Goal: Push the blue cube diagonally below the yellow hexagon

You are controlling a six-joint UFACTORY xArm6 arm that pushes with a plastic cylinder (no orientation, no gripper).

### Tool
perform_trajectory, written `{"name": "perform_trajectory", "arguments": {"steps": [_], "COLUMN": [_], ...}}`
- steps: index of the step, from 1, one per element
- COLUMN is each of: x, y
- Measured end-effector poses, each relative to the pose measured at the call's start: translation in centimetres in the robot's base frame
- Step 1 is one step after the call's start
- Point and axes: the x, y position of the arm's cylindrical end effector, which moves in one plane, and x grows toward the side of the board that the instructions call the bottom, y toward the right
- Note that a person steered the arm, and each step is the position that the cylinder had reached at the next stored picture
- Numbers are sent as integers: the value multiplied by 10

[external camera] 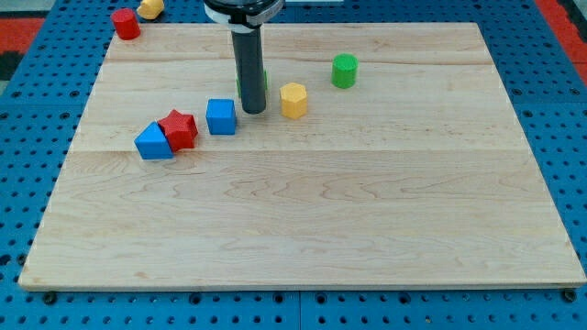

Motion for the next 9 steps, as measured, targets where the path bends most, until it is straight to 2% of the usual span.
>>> {"name": "perform_trajectory", "arguments": {"steps": [1, 2, 3, 4, 5, 6, 8, 9], "x": [-3, -8, 0, 27, 30, 58, 60, 63], "y": [-55, -79, -90, -91, -91, -105, -21, -13]}}
